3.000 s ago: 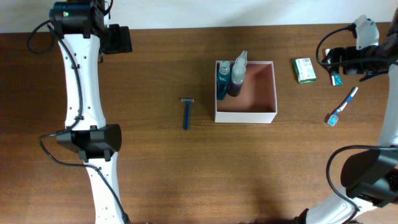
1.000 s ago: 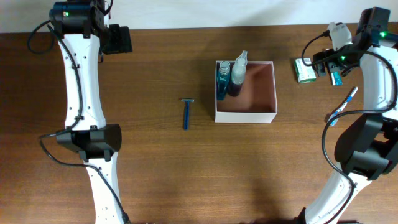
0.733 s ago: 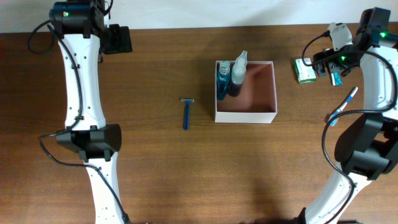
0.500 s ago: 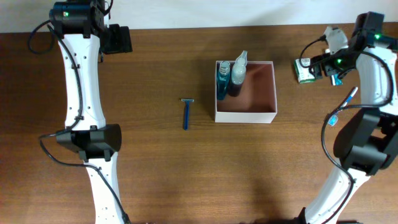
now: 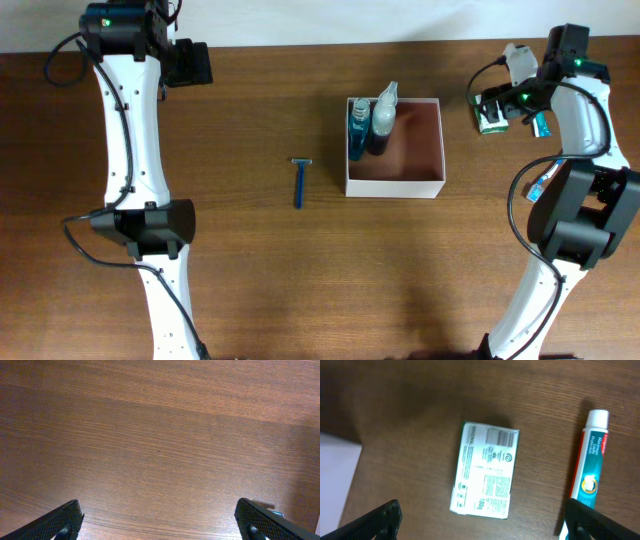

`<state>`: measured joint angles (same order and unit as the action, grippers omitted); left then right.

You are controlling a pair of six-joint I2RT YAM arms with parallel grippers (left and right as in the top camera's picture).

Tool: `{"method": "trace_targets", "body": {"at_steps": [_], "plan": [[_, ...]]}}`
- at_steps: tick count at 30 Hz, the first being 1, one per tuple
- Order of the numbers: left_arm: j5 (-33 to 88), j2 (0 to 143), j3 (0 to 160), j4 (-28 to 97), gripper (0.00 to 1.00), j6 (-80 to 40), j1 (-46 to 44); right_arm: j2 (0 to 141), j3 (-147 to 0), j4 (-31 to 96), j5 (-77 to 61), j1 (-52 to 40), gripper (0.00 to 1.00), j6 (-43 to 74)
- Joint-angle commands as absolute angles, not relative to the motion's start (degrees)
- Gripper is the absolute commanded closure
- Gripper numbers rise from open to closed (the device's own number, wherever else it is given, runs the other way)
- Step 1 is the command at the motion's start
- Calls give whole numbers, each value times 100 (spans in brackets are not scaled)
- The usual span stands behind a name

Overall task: Pack container
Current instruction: 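Lower the right gripper onto the soap bar and close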

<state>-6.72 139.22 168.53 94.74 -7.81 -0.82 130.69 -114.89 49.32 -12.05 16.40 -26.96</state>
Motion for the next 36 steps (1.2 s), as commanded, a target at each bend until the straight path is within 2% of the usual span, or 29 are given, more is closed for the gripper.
{"method": "trace_targets", "body": {"at_steps": [1,12,36], "plan": [[-733,13972,16851,9478,1,-832,-62,13297,-11463,4880,-1393,1619,1,-2025],[-733,13972,16851,9478,1,-832,-62,13614,-11463,4831,-1374,1603,1,-2375],[-733,13972,16851,9480,0,-832,-62,13952,-11463,4174,-1476,1570,1,-2355]]}}
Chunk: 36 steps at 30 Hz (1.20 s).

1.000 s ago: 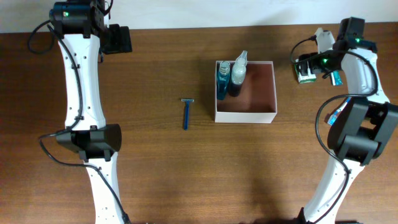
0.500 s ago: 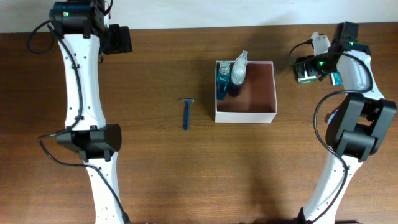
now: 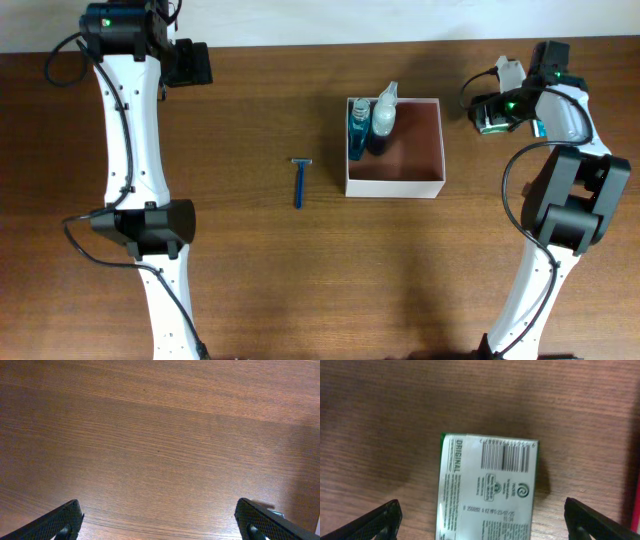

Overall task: Pack container
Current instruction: 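Lower the right gripper onto the soap bar and close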

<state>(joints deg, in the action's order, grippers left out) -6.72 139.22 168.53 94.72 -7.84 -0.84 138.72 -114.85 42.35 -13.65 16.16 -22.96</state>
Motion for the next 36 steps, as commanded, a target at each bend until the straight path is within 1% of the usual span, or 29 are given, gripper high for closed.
{"method": "trace_targets", "body": {"at_steps": [1,23,25,30,32,34,36], "plan": [[-733,13972,16851,9478,1,-832,-62,13965,-11463,4158,-1476,1570,1,-2357],[-733,13972,16851,9478,1,-832,-62,14160,-11463,3743,-1455,1570,1,-2373],[-733,13972,16851,9478,1,-832,-62,14193,-11463,3780,-1455,1573,5,-2373],[-733,13972,16851,9478,1,-832,-62,14210,-11463,3811,-1455,1570,6,-2375],[-733,13972,16851,9478,1,-832,-62,14210,-11463,3813,-1452,1573,12,-2373],[-733,13972,16851,9478,1,-832,-62,14210,-11463,3815,-1452,1577,23,-2373],[-733,13972,16851,9478,1,-832,-62,14210,-11463,3815,-1452,1577,32,-2373]]}}
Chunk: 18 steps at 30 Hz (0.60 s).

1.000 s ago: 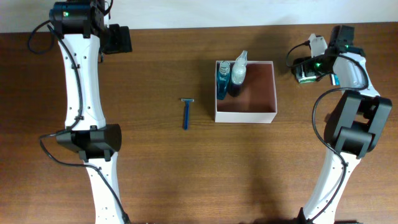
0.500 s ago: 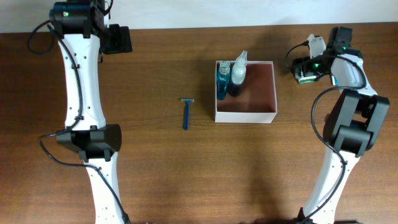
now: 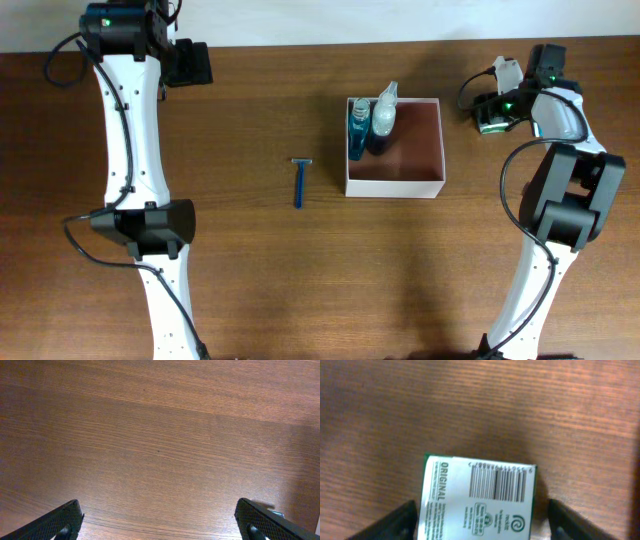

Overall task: Pack container
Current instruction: 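Lower the right gripper onto the soap bar and close, then lift the soap bar and carry it left over the pink box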

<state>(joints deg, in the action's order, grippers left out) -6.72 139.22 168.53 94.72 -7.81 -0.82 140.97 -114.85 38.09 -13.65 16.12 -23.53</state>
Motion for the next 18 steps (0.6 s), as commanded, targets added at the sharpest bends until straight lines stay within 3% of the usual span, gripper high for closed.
{"method": "trace_targets", "body": {"at_steps": [1,9,15,18], "plan": [[-733,13972,16851,9480,1,-832,-62,14210,-11463,3815,-1452,1577,32,-2373],[-733,13972,16851,9478,1,-832,-62,14210,-11463,3966,-1452,1577,36,-2370],[-733,13972,16851,9478,1,-832,-62,14180,-11515,4117,-1457,1577,51,-2349],[-733,13972,16851,9478,1,-832,-62,14097,-11690,4169,-1457,1577,54,-2349]]}}
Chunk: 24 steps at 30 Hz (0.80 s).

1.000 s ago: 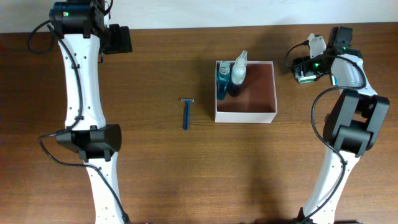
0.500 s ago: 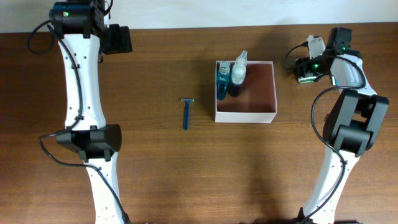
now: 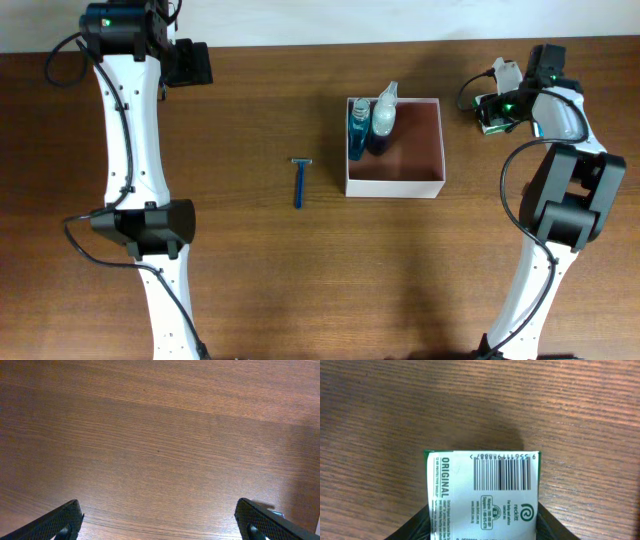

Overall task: Pack container
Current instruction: 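Lift the soap bar and carry it left over the pink box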

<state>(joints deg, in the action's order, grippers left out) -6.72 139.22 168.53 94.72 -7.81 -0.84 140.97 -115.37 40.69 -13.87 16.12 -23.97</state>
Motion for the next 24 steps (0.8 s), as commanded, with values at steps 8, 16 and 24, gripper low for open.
{"method": "trace_targets", "body": {"at_steps": [8,16,24], "plan": [[-733,13972,16851,9478,1,-832,-62,14018,-12379,4766,-1459,1577,65,-2346],[-733,13972,16851,9478,1,-832,-62,14016,-13808,5942,-1474,1575,66,-1704],[-733,13972,16851,9478,1,-832,-62,14016,-15845,7684,-1933,1466,67,-801]]}}
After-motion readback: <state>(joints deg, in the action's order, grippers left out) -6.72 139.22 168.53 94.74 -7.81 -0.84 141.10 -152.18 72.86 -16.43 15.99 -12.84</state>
